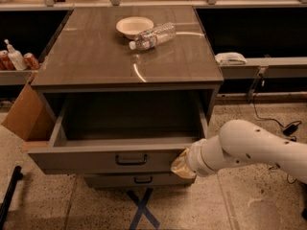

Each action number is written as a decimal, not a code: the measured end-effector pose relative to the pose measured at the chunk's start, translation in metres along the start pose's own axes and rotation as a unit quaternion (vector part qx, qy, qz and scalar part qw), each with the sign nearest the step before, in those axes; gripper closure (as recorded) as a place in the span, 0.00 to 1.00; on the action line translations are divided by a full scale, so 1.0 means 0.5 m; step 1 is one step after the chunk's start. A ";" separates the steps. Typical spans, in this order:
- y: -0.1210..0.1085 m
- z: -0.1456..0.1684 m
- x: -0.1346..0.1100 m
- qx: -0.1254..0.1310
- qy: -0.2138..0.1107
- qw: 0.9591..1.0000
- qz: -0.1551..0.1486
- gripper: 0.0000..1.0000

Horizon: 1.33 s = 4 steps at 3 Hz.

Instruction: Close top drawer

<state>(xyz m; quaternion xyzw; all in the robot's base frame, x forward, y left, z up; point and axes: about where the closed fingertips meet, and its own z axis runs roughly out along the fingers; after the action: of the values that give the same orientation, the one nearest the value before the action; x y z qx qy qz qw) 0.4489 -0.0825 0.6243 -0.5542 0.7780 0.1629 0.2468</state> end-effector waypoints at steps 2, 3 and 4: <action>-0.062 0.035 0.029 0.034 -0.032 0.999 -0.021 1.00; -0.099 0.037 0.013 0.055 -0.025 0.997 -0.046 1.00; -0.134 0.040 -0.003 0.068 -0.019 0.995 -0.067 1.00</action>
Offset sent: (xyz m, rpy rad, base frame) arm 0.0509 -0.0191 -0.0289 0.0476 -0.1557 -0.0067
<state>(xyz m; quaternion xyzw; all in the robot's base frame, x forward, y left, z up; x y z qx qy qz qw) 0.5163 -0.0930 0.6101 -0.5838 0.7437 0.1036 0.3087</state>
